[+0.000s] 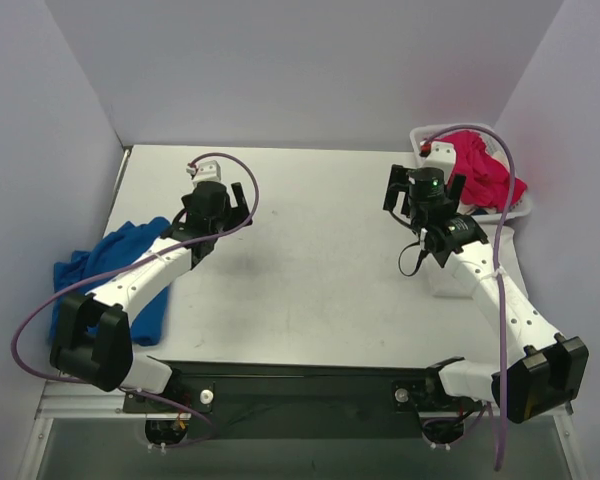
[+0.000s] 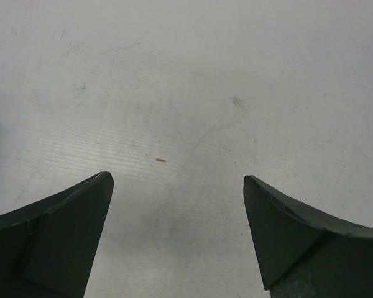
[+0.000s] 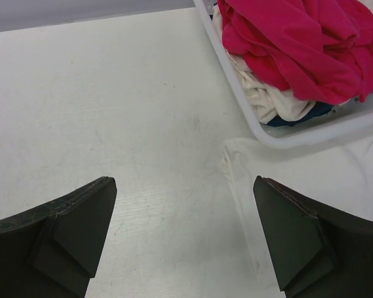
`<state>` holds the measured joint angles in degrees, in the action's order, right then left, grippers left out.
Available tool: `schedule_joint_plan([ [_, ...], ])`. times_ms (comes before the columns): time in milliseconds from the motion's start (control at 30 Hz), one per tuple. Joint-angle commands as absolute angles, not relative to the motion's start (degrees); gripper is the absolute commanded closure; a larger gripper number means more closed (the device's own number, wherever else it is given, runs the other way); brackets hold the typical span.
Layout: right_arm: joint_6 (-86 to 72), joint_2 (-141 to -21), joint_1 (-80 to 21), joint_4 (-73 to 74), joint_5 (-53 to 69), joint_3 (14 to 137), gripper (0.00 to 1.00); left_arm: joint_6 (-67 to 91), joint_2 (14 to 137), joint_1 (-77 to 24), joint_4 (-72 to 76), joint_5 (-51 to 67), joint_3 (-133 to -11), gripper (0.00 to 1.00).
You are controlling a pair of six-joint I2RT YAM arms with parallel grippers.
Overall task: Fold and stack the t-shirts
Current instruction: Grab crumpled tshirt from bin with the right arm
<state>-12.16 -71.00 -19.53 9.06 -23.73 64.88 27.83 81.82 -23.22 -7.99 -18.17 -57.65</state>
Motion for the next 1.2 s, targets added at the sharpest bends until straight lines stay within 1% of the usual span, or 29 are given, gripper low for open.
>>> schedule_joint_plan([
  [0, -12.04, -69.0, -19.6, 7.04, -23.38, 63.37, 0.0, 27.33, 82.26, -23.29, -7.64, -19.68, -60.9, 0.03],
  [167, -9.58, -69.43, -18.46, 5.45, -23.99, 64.5, 0.0, 27.51, 84.98, -23.29, -10.54, -21.01, -64.51, 0.03],
  [267, -12.12, -73.55, -14.34, 9.22, -23.47, 70.73, 0.0, 27.42, 85.78, -23.29, -11.34, -20.65, -65.04, 0.02],
  [300, -12.82, -74.87, -12.76, 11.75, -22.6, 75.36, 0.0, 27.42, 85.78, -23.29, -11.51, -20.83, -65.04, 0.03],
  [333, -13.7, -78.02, -9.35, 13.0, -21.28, 77.58, 0.01, 27.33, 85.69, -23.29, -11.6, -21.09, -64.95, 0.03],
  [400, -13.37, -81.54, -6.96, 15.63, -20.48, 84.68, 0.04, 26.9, 85.26, -23.29, -11.51, -21.36, -64.25, 0.02],
  [433, -12.75, -85.56, -5.29, 16.6, -20.22, 87.51, 0.07, 26.81, 84.64, -23.29, -11.17, -21.62, -63.81, 0.02],
  [500, -10.82, -91.63, -3.87, 18.53, -20.3, 93.74, 0.08, 26.63, 83.94, -23.2, -10.11, -22.14, -62.67, 0.03],
  [733, -8.26, -106.33, 2.02, 18.9, -16.26, 103.61, 0.08, 26.02, 84.99, -23.12, -9.66, -23.11, -62.49, 0.02],
  [833, -8.44, -111.17, 4.04, 18.63, -14.86, 106.95, 0.11, 25.93, 85.6, -23.12, -9.84, -23.47, -62.67, 0.03],
  [967, -8.7, -116.18, 5.45, 18.2, -16.51, 111.17, 0.13, 25.66, 86.75, -22.77, -9.4, -23.55, -62.84, 0.03],
  [1100, -8.79, -120.14, 6.06, 18.1, -16.87, 113.9, 0.19, 25.58, 87.98, -22.15, -9.58, -23.12, -63.37, 0.03],
  [1167, -9.31, -121.29, 6.06, 18.11, -17.05, 114.17, 0.28, 25.58, 88.68, -21.89, -9.67, -23.03, -63.63, 0.03],
])
